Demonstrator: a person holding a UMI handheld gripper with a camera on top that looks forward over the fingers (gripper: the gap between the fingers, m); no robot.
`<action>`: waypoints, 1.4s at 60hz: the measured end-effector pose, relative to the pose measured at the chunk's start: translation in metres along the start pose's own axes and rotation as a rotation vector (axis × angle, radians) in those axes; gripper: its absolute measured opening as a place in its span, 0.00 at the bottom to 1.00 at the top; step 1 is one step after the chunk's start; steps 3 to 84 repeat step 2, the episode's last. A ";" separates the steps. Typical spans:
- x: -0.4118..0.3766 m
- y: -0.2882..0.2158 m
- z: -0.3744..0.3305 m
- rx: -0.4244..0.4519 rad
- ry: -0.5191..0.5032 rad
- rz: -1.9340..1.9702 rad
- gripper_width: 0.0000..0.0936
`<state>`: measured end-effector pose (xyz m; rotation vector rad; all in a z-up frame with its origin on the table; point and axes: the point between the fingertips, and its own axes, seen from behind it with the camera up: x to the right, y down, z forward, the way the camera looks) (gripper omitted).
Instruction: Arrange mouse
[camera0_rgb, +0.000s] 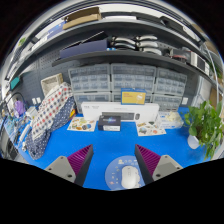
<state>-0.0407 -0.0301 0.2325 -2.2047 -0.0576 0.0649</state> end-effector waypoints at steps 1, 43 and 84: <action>-0.001 0.000 0.000 -0.001 -0.002 0.001 0.91; -0.002 0.001 0.000 -0.001 -0.003 0.002 0.91; -0.002 0.001 0.000 -0.001 -0.003 0.002 0.91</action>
